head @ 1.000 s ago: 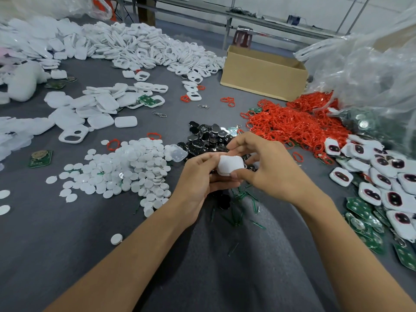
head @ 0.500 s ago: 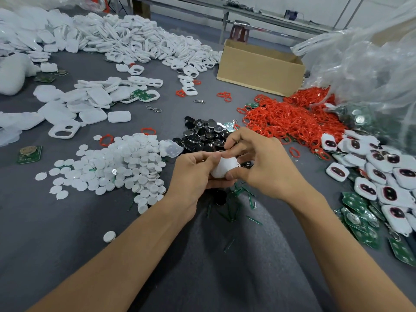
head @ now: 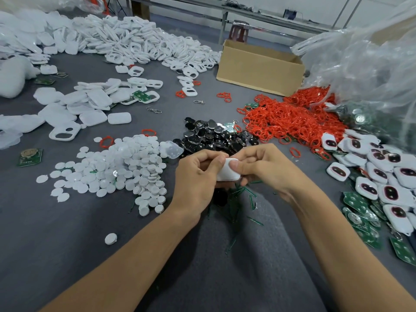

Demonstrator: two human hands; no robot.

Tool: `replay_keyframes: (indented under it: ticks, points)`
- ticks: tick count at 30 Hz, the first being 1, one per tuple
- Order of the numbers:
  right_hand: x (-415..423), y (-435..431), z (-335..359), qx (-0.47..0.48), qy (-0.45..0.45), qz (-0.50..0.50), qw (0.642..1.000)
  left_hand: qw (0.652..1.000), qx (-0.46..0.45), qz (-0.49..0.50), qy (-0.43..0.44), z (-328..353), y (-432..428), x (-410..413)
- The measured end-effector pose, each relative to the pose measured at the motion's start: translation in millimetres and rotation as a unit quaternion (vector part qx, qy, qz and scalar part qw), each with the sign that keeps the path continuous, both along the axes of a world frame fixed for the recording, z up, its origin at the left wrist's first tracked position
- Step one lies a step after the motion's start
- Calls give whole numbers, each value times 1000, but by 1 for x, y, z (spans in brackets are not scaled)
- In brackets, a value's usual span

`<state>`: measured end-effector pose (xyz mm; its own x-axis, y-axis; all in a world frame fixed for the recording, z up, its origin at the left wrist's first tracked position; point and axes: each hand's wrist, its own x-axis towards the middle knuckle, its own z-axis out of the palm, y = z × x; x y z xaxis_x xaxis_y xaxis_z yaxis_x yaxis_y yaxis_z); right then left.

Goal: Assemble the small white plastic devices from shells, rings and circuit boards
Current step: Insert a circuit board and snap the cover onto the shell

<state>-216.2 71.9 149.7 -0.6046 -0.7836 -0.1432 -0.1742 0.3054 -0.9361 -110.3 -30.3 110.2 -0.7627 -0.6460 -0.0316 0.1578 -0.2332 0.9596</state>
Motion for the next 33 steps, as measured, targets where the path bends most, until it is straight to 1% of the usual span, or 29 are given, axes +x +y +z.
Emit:
replay_keyframes:
  ticks: [9, 12, 14, 16, 18, 20, 22, 26, 30, 33]
  points:
    - [7, -7, -6, -46, 13, -56, 997, 999, -22, 28, -3, -1, 2, 0]
    - [8, -10, -8, -78, 26, -94, 992, 999, 30, -7, 8, -2, -1, 0]
    - [5, -10, -10, -87, 38, -117, 989, 998, 38, -39, 9, -3, -1, 0]
    - [2, -9, -8, -74, 29, -96, 992, 998, 32, -44, 9, -3, -2, 0]
    - [1, -6, -6, -46, 20, -42, 998, 999, 29, -35, 8, -2, -3, 0]
    - [-1, -2, -4, -18, 46, -10, 999, 999, 13, -31, 3, -2, -3, 0]
    - [-2, 0, -1, 6, 90, 2, 996, 999, 3, -35, 1, -2, -1, 0]
    - [3, -6, -6, 74, 235, 8, 969, 1000, 13, -25, 4, -2, -2, -1]
    - [7, -11, -12, 66, 289, -14, 955, 1000, 18, -14, 11, -3, -3, -2]
    - [10, -13, -15, 33, 329, -54, 942, 999, 34, -11, 26, -2, -3, -2]
